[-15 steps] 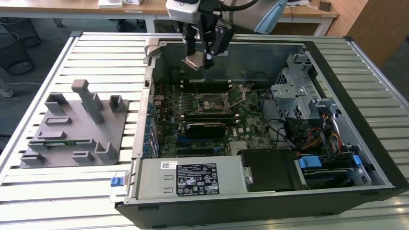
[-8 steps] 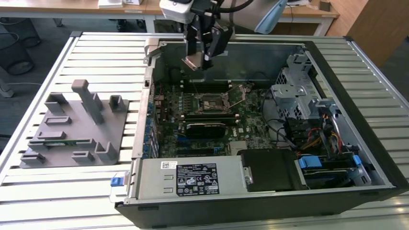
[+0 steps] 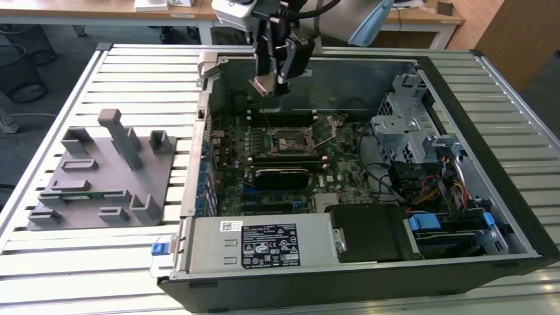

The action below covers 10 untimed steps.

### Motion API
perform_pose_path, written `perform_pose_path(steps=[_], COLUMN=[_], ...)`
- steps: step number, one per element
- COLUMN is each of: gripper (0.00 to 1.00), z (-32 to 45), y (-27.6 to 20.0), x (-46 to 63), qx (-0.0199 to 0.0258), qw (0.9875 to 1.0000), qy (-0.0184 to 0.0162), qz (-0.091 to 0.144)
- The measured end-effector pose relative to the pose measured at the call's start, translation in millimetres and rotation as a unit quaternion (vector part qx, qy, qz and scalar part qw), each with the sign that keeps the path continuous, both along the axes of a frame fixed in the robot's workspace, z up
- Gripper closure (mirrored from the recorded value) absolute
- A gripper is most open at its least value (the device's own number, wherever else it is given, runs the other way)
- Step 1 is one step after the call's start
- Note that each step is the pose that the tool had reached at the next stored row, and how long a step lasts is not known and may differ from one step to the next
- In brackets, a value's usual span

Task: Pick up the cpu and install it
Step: 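Place the cpu into insertion slot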

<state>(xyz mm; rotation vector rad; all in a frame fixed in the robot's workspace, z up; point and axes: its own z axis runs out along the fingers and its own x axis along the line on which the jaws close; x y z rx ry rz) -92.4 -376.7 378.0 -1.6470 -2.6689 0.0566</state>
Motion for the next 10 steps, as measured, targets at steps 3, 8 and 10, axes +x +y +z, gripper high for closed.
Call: perform_pose_path(steps=[3, 8, 10], gripper=[0.46, 0.46, 0.46], z=[-0.2, -2.1, -2.8], y=[0.1, 0.8, 0.8], x=[0.1, 0.3, 0.5], qx=[0.0001, 0.0009, 0.0007], qw=[0.9999, 0.9998, 0.9998], qy=[-0.0014, -0.008, -0.008], qz=[-0.012, -0.021, -0.021])
